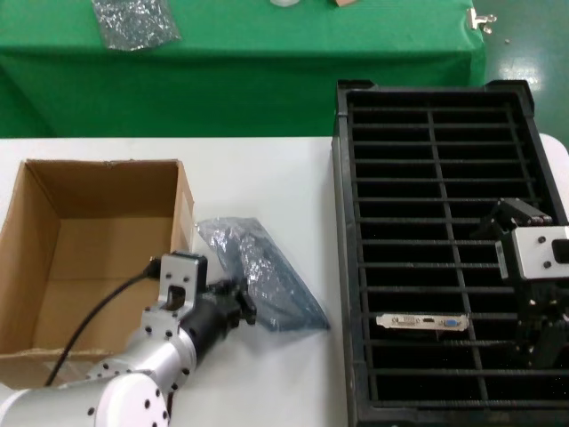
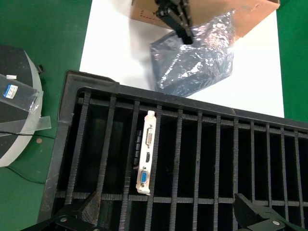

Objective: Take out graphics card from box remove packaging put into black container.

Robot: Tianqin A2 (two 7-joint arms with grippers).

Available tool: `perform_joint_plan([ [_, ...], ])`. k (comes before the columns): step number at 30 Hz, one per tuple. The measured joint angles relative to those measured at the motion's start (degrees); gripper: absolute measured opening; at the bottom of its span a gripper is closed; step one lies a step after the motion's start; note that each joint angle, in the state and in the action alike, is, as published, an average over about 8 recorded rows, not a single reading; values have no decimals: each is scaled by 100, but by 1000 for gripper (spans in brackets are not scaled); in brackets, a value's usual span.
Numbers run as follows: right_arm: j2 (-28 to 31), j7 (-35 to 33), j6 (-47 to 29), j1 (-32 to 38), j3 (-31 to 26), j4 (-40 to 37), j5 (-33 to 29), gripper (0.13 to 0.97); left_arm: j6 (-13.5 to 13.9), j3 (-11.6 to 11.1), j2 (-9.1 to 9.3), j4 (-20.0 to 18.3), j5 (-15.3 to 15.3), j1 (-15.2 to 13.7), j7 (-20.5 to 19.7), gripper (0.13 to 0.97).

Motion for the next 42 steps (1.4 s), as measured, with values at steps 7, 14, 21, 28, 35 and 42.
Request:
perform_joint_plan([
  [7,1,1,1,1,-2,0,1,966,-60,141,-187,-271,-214,-88,1242,206],
  [14,2,1,2,2,-3,0,2,966,62,311,-505,-1024,-116,32,2516,286],
  [21,1,1,6,0,-3,-1,4,966,-76,29,-624,-2072,293,298,3507,436],
  [28,-91,-86,302,-197,100,-35,143,966,-386,-118,-650,-2321,80,444,3875,593],
  [35,-313,-299,1002,-663,349,-117,473,966,-692,-102,-738,-2138,-610,561,4108,675],
  [42,-567,-545,1814,-1192,633,-212,855,966,-1063,-96,-836,-1950,-1397,702,4397,818],
])
